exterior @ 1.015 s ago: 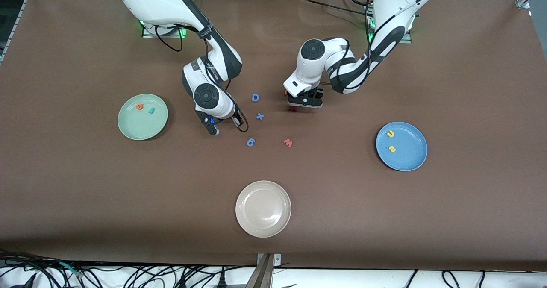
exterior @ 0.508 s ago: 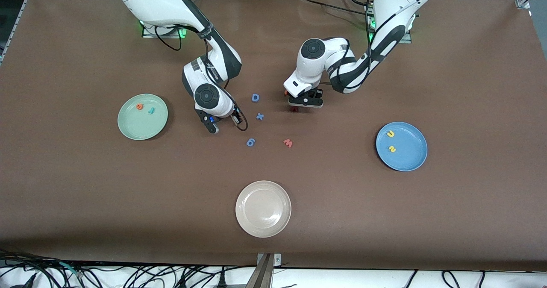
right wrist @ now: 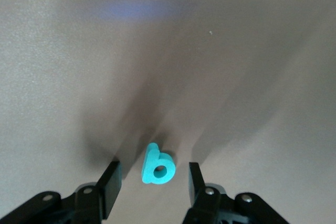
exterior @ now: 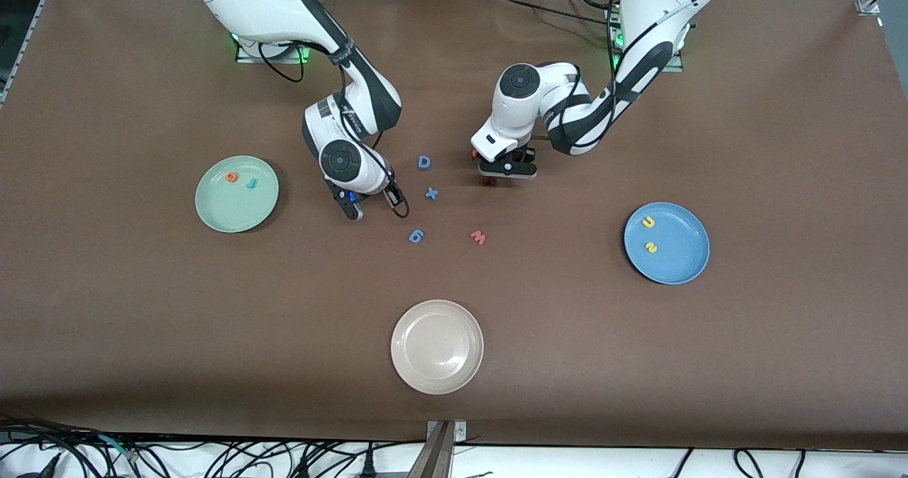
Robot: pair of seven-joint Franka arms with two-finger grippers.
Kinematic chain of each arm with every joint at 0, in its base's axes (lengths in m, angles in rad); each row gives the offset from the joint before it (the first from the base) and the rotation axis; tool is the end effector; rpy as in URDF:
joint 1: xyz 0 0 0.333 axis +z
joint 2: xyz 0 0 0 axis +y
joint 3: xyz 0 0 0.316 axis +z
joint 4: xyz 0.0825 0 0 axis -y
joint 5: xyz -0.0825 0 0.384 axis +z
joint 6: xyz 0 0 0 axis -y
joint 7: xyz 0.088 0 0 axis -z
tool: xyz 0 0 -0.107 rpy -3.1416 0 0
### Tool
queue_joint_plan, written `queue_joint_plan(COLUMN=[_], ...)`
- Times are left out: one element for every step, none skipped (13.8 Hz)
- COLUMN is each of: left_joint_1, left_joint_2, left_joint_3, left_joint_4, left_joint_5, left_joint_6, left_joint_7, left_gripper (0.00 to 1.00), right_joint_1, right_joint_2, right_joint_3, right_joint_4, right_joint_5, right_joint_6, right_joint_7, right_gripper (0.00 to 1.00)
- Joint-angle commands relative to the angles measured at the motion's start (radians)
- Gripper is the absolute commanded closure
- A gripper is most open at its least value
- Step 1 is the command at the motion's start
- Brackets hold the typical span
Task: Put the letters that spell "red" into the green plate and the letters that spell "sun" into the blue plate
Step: 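Grasp the green n with the left gripper while the right grasps cyan b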
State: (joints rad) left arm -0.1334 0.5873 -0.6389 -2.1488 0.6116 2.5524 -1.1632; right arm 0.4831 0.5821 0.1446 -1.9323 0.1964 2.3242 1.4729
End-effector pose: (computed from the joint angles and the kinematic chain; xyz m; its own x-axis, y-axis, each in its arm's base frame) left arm 0.3881 -0.4019 0.1728 0.9987 -0.0515 -0.0061 -0.0514 -0.9986 0.0104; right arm 0.4862 0.3554 0.1713 0.5034 -0.8378 -0.2114 -0.8218 -0.5398 0.1823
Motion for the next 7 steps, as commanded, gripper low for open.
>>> queue_joint_plan(left_joint_1=[0.034, 0.056, 0.081, 0.113, 0.154, 0.203, 0.246], left_joint_2=[-0.035, -0.041, -0.043, -0.047, -0.047, -0.047, -0.047], left_joint_3=[0.001, -0.002, -0.002, -0.004, -0.019, -0.034, -0.042], left_joint_4=[0.003, 0.015, 0.027, 0.043, 0.058, 0.081, 0.108], left_joint_5=[0.034, 0.034, 0.024, 0.014, -0.016, -0.054, -0.093], left_joint_6=[-0.032, -0.062, -0.096, -0.130, -0.167, -0.210, -0.274], left_joint_7=[-0.015, 0.006, 0.046, 0.104, 0.172, 0.265, 0.369], left_gripper=[0.88, 0.88, 0.88, 0.88, 0.88, 0.88, 0.88], right_joint_1=[0.002, 0.000, 0.000, 0.000, 0.000, 0.000, 0.000], right_joint_2=[-0.054, -0.062, -0.067, -0.067, -0.068, -0.068, -0.068], right_joint_3=[0.006, 0.006, 0.006, 0.006, 0.006, 0.006, 0.006], right_joint_4=[-0.111, -0.116, -0.116, -0.116, -0.116, -0.117, -0.117], right_joint_5=[0.020, 0.020, 0.020, 0.020, 0.020, 0.020, 0.020], right_joint_6=[0.111, 0.110, 0.110, 0.110, 0.110, 0.109, 0.109], right_joint_7=[0.007, 0.006, 0.006, 0.006, 0.006, 0.001, -0.005], right_gripper=[0.40, 0.40, 0.40, 0.43, 0.47, 0.55, 0.63])
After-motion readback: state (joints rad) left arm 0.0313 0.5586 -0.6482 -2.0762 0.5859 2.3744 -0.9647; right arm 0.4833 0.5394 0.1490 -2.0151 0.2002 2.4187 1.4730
